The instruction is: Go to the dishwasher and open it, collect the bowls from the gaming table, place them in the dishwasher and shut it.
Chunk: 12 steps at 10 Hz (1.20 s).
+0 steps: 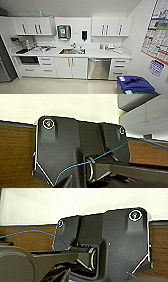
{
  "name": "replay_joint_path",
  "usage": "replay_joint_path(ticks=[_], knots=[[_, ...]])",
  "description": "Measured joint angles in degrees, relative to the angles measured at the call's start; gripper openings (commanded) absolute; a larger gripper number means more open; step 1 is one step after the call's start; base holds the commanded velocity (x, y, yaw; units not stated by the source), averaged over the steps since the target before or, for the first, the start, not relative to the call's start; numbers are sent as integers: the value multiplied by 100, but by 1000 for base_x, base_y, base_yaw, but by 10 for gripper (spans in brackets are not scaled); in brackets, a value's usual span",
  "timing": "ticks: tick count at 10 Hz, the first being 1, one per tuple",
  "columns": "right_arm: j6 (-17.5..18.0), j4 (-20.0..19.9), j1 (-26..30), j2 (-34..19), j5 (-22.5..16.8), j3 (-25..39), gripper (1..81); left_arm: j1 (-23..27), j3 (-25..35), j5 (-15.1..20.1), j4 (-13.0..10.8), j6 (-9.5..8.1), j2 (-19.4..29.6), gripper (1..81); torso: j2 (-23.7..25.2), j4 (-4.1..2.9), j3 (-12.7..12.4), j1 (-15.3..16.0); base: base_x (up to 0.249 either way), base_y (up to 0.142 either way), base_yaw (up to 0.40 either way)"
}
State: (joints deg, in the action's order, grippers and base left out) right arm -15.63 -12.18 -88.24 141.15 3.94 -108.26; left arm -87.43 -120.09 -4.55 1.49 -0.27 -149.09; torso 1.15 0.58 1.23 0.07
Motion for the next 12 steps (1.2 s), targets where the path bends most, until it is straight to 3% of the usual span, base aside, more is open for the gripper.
replay_joint_path(ticks=[12], knots=[[1, 0, 4, 11, 49, 24, 811, 9, -2, -9, -1, 0, -2, 811, 2, 0, 0, -7, 98, 0, 0]])
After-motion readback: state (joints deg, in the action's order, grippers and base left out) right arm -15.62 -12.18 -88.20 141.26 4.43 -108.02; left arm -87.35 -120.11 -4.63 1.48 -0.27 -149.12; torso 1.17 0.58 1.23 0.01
